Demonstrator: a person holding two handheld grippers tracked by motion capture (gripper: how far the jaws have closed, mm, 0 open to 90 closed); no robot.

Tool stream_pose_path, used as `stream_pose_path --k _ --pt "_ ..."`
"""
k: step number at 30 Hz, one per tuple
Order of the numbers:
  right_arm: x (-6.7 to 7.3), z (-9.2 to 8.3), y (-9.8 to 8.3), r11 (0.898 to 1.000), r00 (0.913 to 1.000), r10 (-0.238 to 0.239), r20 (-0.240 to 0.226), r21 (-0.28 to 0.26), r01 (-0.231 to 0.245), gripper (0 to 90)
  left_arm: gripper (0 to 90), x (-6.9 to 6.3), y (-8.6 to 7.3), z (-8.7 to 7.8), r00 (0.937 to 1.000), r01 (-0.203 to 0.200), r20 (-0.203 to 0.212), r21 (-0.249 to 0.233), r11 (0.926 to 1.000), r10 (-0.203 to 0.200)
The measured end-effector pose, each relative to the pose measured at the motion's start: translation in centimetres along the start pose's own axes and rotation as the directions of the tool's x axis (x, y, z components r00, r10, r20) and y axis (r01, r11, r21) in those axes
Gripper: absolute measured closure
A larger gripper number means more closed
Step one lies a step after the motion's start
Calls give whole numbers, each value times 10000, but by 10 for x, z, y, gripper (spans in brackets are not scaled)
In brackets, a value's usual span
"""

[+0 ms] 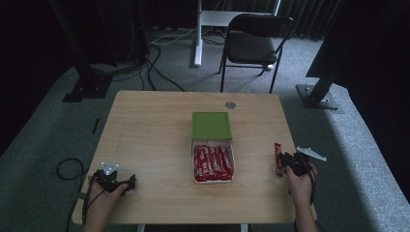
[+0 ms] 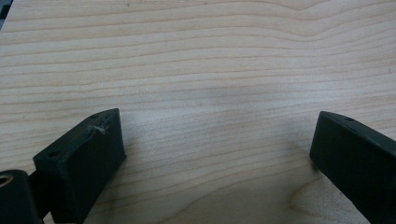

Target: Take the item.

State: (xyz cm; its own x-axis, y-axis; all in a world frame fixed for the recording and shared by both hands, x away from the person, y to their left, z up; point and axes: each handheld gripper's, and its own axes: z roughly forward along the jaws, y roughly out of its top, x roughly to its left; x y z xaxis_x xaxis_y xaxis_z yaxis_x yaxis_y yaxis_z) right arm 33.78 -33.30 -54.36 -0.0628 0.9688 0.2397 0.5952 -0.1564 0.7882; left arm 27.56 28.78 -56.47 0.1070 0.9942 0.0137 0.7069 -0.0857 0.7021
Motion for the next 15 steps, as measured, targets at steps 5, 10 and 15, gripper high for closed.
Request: stream_pose_path --k 5,10,15 --pt "9 -3 2 9995 9985 -291 -454 -137 285 606 36 0 0 0 10000 6 2 0 10000 -6" --pt "19 -5 1 9974 9911 -652 -1159 -370 613 546 36 0 0 0 10000 2 3 0 10000 -2" --pt "27 -7 -1 9938 9779 -1036 -1816 -595 942 463 36 0 0 0 10000 -2 1 3 10000 2"
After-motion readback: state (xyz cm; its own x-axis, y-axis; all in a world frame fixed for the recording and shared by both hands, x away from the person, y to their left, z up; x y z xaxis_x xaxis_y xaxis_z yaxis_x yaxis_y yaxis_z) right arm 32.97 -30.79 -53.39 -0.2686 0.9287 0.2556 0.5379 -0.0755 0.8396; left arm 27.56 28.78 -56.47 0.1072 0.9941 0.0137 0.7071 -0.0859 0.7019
